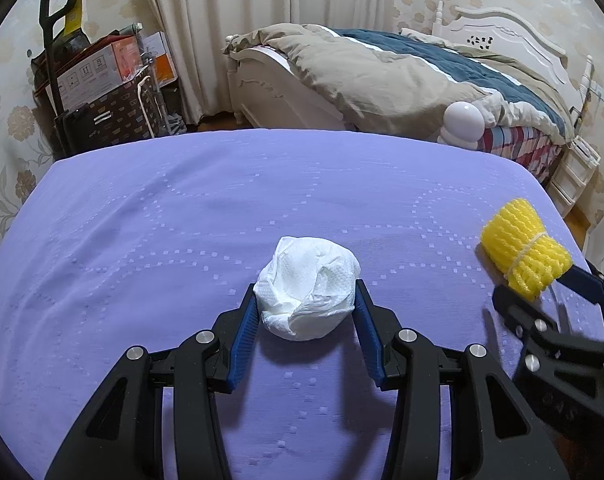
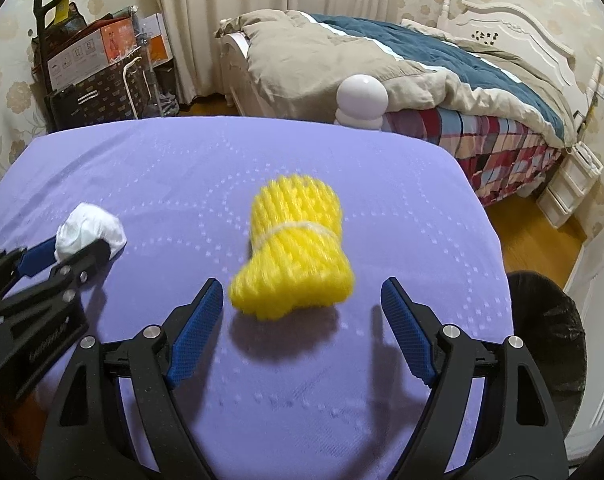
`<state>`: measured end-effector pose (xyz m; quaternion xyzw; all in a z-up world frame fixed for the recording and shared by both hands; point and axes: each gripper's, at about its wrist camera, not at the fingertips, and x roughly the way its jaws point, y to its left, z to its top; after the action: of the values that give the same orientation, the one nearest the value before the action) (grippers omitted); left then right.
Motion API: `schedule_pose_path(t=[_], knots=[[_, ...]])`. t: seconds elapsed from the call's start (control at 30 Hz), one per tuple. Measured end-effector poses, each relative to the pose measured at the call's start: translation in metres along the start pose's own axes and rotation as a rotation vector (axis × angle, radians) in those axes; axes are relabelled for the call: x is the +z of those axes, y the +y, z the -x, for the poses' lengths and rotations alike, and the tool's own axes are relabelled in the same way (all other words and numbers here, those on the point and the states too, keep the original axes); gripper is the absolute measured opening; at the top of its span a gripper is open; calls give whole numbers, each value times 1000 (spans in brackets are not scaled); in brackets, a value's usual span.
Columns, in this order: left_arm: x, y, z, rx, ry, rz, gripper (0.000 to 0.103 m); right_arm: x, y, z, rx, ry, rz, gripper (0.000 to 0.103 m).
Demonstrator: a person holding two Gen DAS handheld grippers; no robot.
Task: Collect trash
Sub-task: 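Grasp the yellow foam mesh bundle with the right tool while the left tool holds the tissue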
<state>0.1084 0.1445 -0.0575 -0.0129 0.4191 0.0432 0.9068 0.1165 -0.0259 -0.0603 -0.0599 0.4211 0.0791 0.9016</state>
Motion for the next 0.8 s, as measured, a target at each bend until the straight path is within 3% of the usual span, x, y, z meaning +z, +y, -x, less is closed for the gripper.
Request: schedule_pose_path(t=[0.27,0.43,0.53,0.8], knots=[[1,1,0,-1,1,4,46,14,8,-17,-6,27,8,76],[1,1,0,1,-1,2,46,16,9,-20,8,33,4,52],[0,1,1,3,-3,-2,46,14,11,-18,11,28,16,45],[-8,-11,10,1,-13,-32,46,-1,1,-3,31,29,-5,42]])
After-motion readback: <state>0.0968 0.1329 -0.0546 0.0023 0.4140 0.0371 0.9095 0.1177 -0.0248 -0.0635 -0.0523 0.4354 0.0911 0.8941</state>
